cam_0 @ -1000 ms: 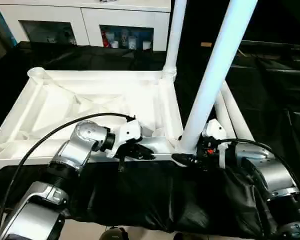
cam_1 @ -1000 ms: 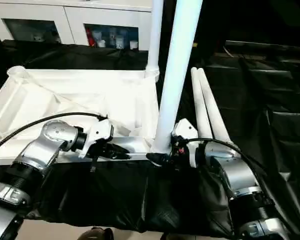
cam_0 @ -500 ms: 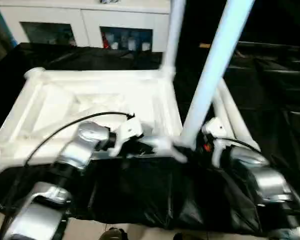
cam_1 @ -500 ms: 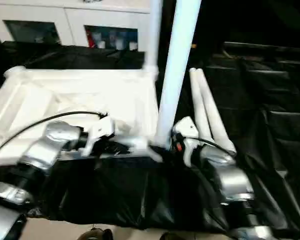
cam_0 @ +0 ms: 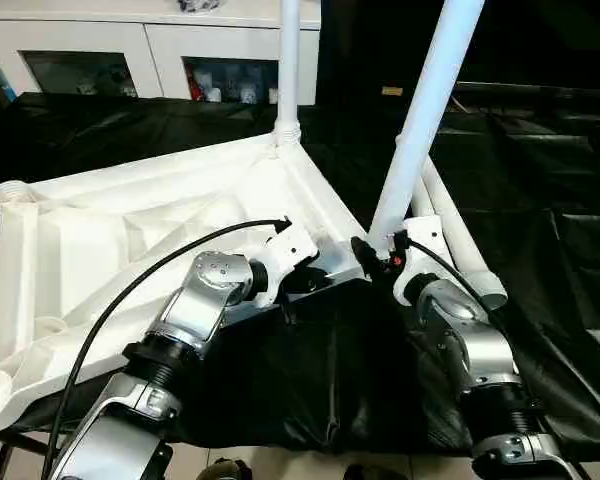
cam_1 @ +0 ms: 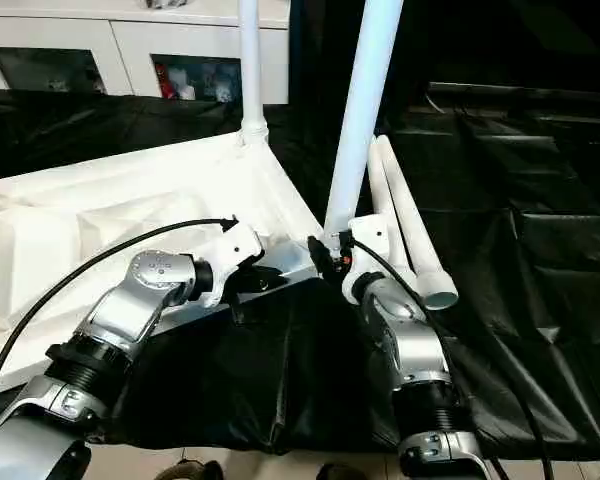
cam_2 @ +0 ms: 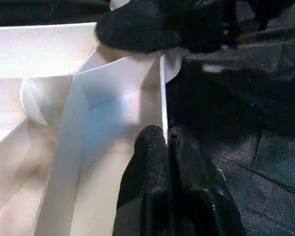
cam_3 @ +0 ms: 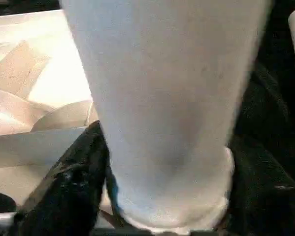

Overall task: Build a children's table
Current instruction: Rotate leg to tighten

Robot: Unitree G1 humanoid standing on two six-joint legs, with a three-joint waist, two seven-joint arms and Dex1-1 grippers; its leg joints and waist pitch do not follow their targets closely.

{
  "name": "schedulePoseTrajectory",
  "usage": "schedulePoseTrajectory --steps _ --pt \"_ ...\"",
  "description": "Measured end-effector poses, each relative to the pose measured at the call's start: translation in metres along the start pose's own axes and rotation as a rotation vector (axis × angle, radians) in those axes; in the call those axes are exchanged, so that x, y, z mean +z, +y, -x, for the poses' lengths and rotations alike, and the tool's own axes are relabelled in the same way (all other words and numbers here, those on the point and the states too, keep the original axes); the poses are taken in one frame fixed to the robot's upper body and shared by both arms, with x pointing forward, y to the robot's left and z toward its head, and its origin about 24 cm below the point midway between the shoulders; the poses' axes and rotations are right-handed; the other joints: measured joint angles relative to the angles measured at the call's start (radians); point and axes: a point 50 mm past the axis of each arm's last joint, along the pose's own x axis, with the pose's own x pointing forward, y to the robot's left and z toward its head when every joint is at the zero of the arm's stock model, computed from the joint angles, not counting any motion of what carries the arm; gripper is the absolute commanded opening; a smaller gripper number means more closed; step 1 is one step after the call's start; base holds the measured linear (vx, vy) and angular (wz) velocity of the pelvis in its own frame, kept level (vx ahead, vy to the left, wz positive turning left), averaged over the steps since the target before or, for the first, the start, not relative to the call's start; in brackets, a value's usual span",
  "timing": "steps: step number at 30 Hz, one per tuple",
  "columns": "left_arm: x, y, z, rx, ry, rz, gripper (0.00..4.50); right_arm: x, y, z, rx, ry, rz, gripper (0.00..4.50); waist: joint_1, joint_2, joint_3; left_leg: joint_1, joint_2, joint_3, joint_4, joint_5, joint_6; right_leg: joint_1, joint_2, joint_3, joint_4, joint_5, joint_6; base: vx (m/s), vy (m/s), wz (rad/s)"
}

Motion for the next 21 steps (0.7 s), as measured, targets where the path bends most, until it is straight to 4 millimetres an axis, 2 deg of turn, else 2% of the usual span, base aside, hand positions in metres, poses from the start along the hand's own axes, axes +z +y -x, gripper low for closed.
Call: schedulePoseTrajectory --steps 2,4,6,8,15,21 --pt "0.0 -0.001 0.001 -0.005 -0.003 -0.005 0.0 0.001 0.0 0.0 0.001 -0.006 0.003 3.88 0.001 0.0 0.0 0.0 0.0 0.0 -0.001 0.0 0.0 0.0 0.0 0.0 0.0 0.0 0.0 0.0 0.0 0.0" --pt "0.001 -0.002 0.002 -0.012 -0.005 -0.013 0.0 0.002 0.0 0.0 0.024 -0.008 0.012 3.91 0.002 0.001 0.001 0.0 0.0 0.0 -0.002 0.0 0.0 -0.001 0.0 0.0 0.0 0.0 0.0 0.0 0.0 0.0" --pt "0.001 -0.002 0.003 -0.029 -0.009 -0.02 0.0 0.003 -0.002 0.001 0.068 0.001 0.042 4.26 0.002 0.002 0.001 -0.001 0.0 0.0 -0.003 0.0 0.0 -0.001 0.0 0.0 0.0 0.0 0.0 0.0 0.0 0.0" --pt "0.0 -0.001 0.007 -0.047 -0.016 -0.025 0.0 0.004 -0.004 0.003 0.124 0.009 0.072 4.37 0.002 0.002 0.001 -0.001 0.0 0.0 -0.004 0.0 0.0 -0.001 0.001 0.0 0.001 0.002 -0.003 0.0 0.0 0.0" --pt "-0.007 0.006 0.029 -0.145 -0.013 -0.079 0.0 0.009 -0.005 0.019 0.408 0.071 0.177 4.37 0.006 0.003 0.002 -0.01 0.002 0.0 -0.004 0.001 0.001 -0.008 0.001 -0.002 0.001 0.001 -0.001 0.0 0.0 0.0" --pt "-0.013 0.007 0.039 -0.236 0.005 -0.086 0.0 0.011 -0.008 0.034 0.609 0.145 0.21 4.37 0.013 0.003 0.003 -0.011 0.001 0.0 0.0 0.0 0.0 -0.007 0.001 -0.001 0.002 0.001 -0.002 0.0 0.0 0.0"
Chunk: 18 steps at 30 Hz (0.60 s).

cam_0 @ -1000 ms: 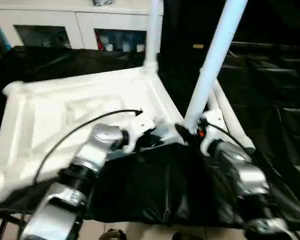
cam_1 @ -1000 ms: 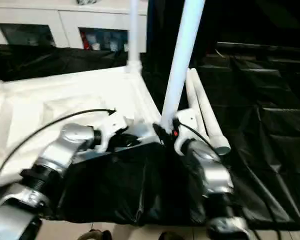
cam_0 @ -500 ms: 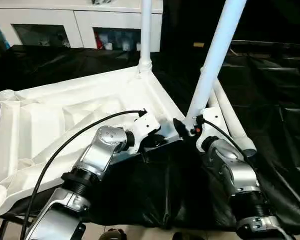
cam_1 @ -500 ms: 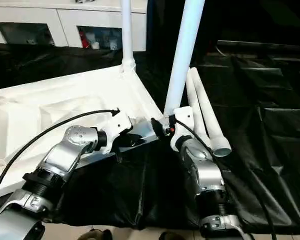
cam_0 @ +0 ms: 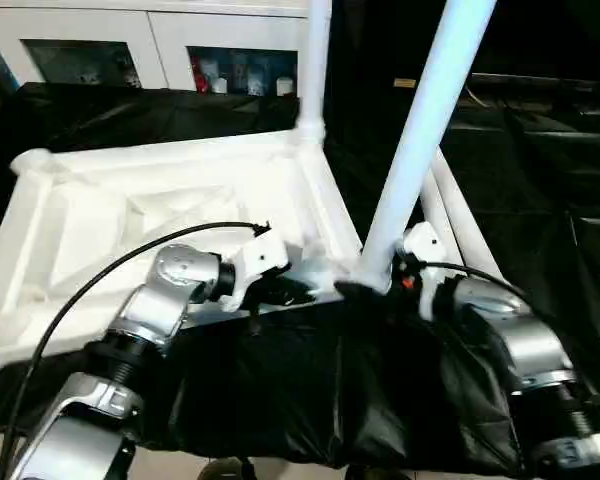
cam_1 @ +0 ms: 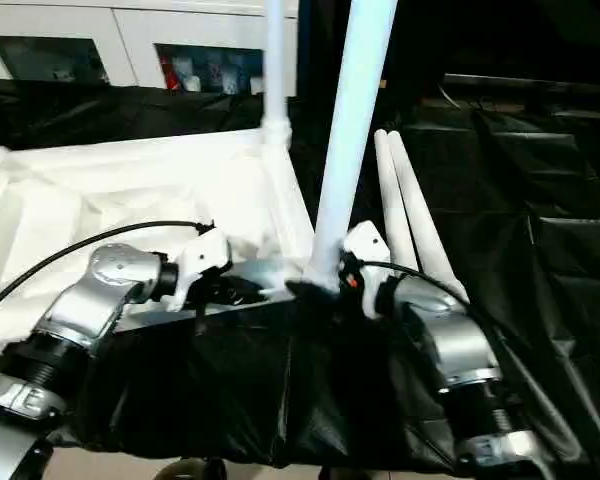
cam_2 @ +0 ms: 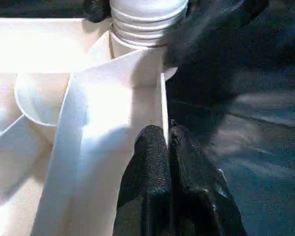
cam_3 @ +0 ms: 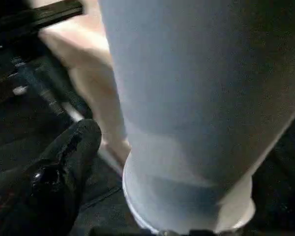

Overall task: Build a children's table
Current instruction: Rotate leg to tighten

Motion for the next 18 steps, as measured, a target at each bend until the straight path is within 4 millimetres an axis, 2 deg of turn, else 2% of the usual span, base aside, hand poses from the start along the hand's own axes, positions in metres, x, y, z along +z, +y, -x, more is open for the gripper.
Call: schedulePoseTrajectory --steps 4,5,9,10,11,18 --pt "-0.001 -0.002 0.002 -0.048 0.008 -0.008 0.0 -0.002 0.004 0.008 0.081 0.035 0.003 4.37 0.008 0.0 0.0 0.001 0.0 0.0 0.0 0.0 0.0 0.001 0.0 0.001 0.0 0.0 0.0 0.0 0.0 0.0" --pt "-0.002 -0.002 0.002 -0.056 0.01 -0.013 0.0 -0.002 0.005 0.009 0.097 0.038 -0.002 4.1 0.01 0.0 0.0 0.001 0.0 0.001 0.001 0.0 0.0 0.001 0.0 0.001 0.0 0.0 0.0 0.0 0.0 0.0" --pt "-0.003 -0.003 0.002 -0.084 0.01 -0.017 0.0 -0.003 0.005 0.013 0.127 0.045 -0.023 3.98 0.021 0.0 0.0 0.001 0.0 0.001 0.001 0.0 0.0 0.002 0.0 0.001 0.0 0.0 0.0 0.0 0.0 0.0" --pt "-0.003 -0.003 0.003 -0.087 0.01 -0.019 0.0 -0.003 0.005 0.013 0.132 0.044 -0.025 3.98 0.022 0.0 0.0 0.001 0.0 0.001 0.001 0.0 0.0 0.001 0.0 0.001 0.001 0.0 0.0 0.0 0.0 0.0" --pt "-0.003 -0.003 0.003 -0.089 0.01 -0.02 0.0 -0.003 0.006 0.013 0.136 0.044 -0.026 3.67 0.022 0.0 0.0 0.001 0.0 0.001 0.001 0.0 0.0 0.001 0.0 0.001 0.001 0.0 0.0 0.0 0.0 0.0" --pt "-0.003 -0.003 0.004 -0.098 0.013 -0.017 0.0 -0.004 0.006 0.013 0.125 0.045 -0.028 3.24 0.024 0.0 0.0 0.001 0.0 0.001 0.001 0.0 0.0 0.002 0.0 0.001 0.001 0.0 0.0 0.0 0.0 0.0"
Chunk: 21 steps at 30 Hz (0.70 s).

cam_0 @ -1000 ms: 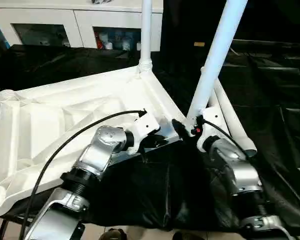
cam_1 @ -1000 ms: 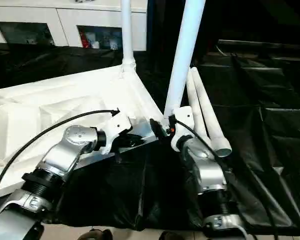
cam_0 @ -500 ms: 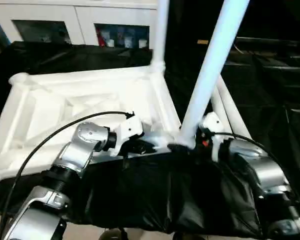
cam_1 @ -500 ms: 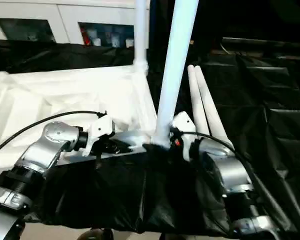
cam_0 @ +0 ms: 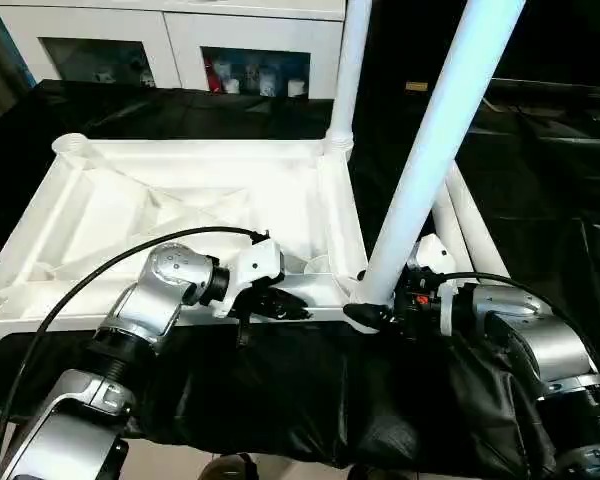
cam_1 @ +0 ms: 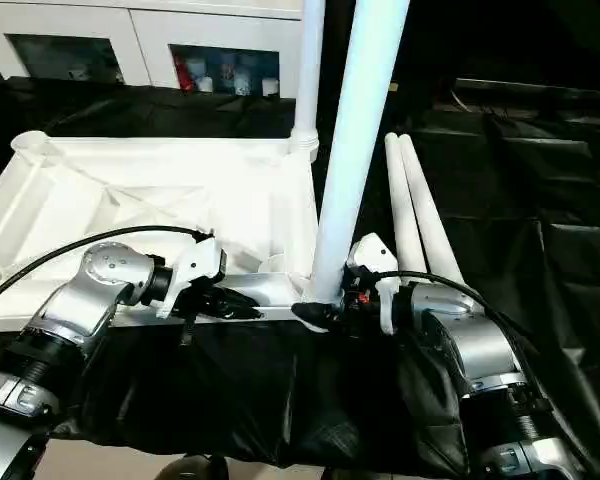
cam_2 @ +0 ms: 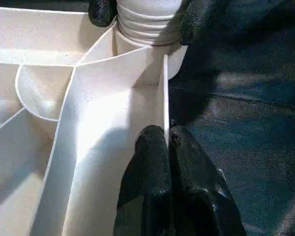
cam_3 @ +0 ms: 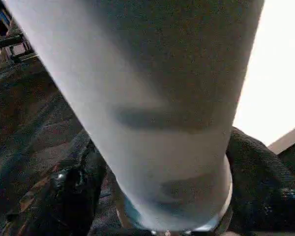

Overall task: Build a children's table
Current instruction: Rotate leg to tighten

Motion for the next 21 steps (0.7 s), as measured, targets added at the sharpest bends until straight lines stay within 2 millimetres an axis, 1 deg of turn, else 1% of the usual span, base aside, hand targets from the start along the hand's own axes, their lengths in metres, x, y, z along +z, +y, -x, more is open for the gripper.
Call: schedulePoseTrajectory --steps 3,6,7,10,12,21 --pt "0.0 0.0 0.0 0.018 0.0 0.013 0.0 0.0 0.0 -0.004 -0.04 -0.026 -0.008 2.96 -0.002 0.0 0.0 0.0 0.0 0.0 0.0 0.0 0.0 0.0 0.0 0.0 0.001 0.0 0.0 0.0 0.0 0.0" --pt "0.0 0.003 -0.002 0.091 -0.003 0.044 0.0 0.0 -0.005 -0.014 -0.161 -0.078 -0.027 2.8 -0.008 0.001 -0.001 0.002 0.0 0.0 0.001 0.0 0.0 0.0 0.0 0.0 0.002 0.001 -0.001 0.0 0.0 0.0" --pt "0.001 0.004 -0.004 0.116 -0.007 0.055 0.0 -0.001 -0.008 -0.017 -0.206 -0.091 -0.036 2.8 -0.01 0.0 -0.001 0.002 0.0 0.0 0.001 0.0 0.0 0.001 0.0 0.0 0.002 0.001 -0.001 0.0 0.0 0.0" --pt "0.006 0.01 -0.017 0.238 -0.023 0.092 0.0 0.004 -0.021 -0.029 -0.414 -0.143 -0.083 2.75 -0.027 0.0 -0.001 0.003 0.0 0.0 0.001 0.001 -0.002 0.001 0.0 0.0 0.0 0.002 -0.003 0.0 0.0 0.0" --pt "0.01 0.011 -0.027 0.289 -0.039 0.118 0.0 0.005 -0.027 -0.034 -0.526 -0.169 -0.121 2.74 -0.031 -0.001 -0.001 0.003 0.0 0.0 0.002 0.001 -0.002 0.002 0.0 0.001 0.0 0.002 -0.003 0.0 0.0 0.0" --pt "0.02 0.011 -0.045 0.404 -0.048 0.158 0.0 0.009 -0.032 -0.048 -0.769 -0.232 -0.185 2.73 -0.032 0.0 -0.002 0.004 -0.001 0.0 0.001 0.001 -0.002 0.004 0.0 0.001 -0.001 0.002 -0.002 0.0 0.0 0.0"
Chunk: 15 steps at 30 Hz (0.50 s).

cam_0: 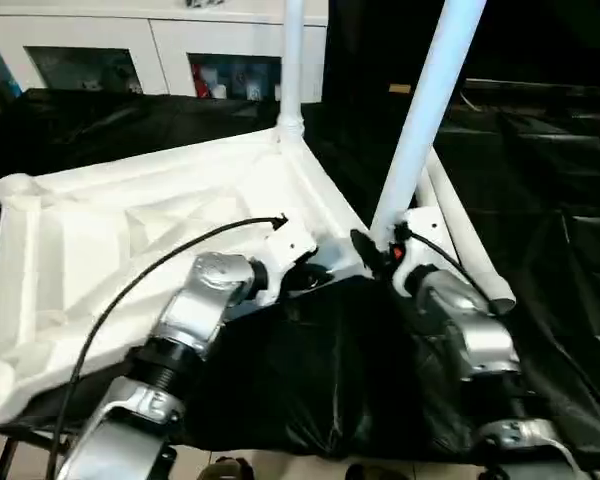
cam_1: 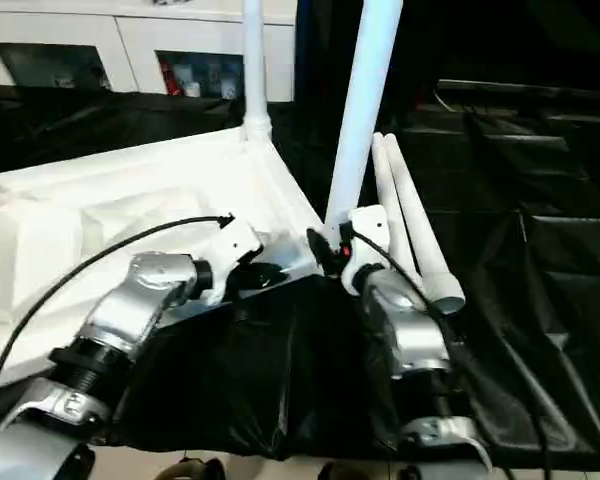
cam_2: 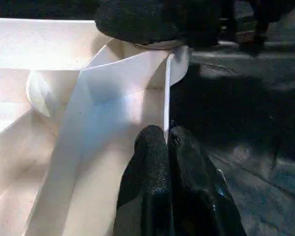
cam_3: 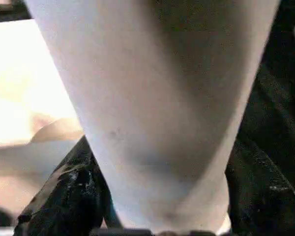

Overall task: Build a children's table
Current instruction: Rotate leg to tighten

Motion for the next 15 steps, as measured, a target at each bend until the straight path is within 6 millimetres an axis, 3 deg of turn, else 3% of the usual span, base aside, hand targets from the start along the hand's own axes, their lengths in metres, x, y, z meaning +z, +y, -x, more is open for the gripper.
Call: schedulePoseTrajectory --steps 1,2,5,6,10,11,15 --pt "0.0 -0.001 -0.001 0.006 -0.001 0.002 0.0 0.0 0.001 -0.001 -0.017 -0.008 -0.004 2.73 0.0 0.0 0.0 0.0 0.0 0.0 0.0 0.0 0.0 0.0 0.0 0.0 0.0 0.0 0.0 0.0 0.0 0.0" --pt "0.0 -0.001 -0.001 0.009 -0.001 0.002 0.0 -0.001 0.002 -0.001 -0.026 -0.016 -0.007 3.29 -0.001 0.001 -0.001 0.0 0.0 0.0 0.0 0.0 0.0 0.0 0.0 0.0 0.0 0.0 0.0 0.0 0.0 0.0" --pt "0.001 -0.002 0.0 0.011 -0.003 -0.002 0.0 -0.001 0.004 -0.002 -0.025 -0.023 -0.002 3.44 -0.001 0.001 -0.001 0.0 0.0 0.0 -0.001 0.0 0.0 0.0 0.0 0.0 0.0 0.0 0.0 0.0 0.0 0.0" --pt "0.001 -0.002 -0.001 0.011 -0.003 -0.004 0.0 -0.001 0.005 -0.002 -0.024 -0.025 0.002 3.7 -0.001 0.001 -0.001 0.0 0.0 0.0 -0.001 0.0 0.0 0.0 0.0 0.0 0.0 0.0 0.0 0.0 0.0 0.0" --pt "0.001 -0.002 0.0 0.008 -0.002 -0.01 0.0 -0.001 0.005 -0.002 0.0 -0.024 0.014 3.9 -0.002 0.001 -0.001 0.0 0.0 0.0 -0.001 0.0 0.0 0.0 0.0 0.0 0.0 0.0 0.0 0.0 0.0 0.0" --pt "0.001 -0.001 0.001 0.002 0.0 -0.021 0.0 0.0 0.004 -0.001 0.027 -0.02 0.035 4.1 -0.002 0.001 -0.001 0.0 0.0 0.0 -0.001 0.0 0.0 0.0 0.0 0.0 0.0 0.0 0.0 0.0 0.0 0.0" --pt "-0.002 0.002 0.011 -0.058 0.01 -0.073 0.0 -0.001 -0.003 0.012 0.2 0.013 0.144 4.1 -0.004 0.001 0.0 -0.001 0.0 0.0 -0.002 0.0 0.0 -0.001 0.0 -0.001 0.0 -0.001 0.001 0.0 0.0 0.0"
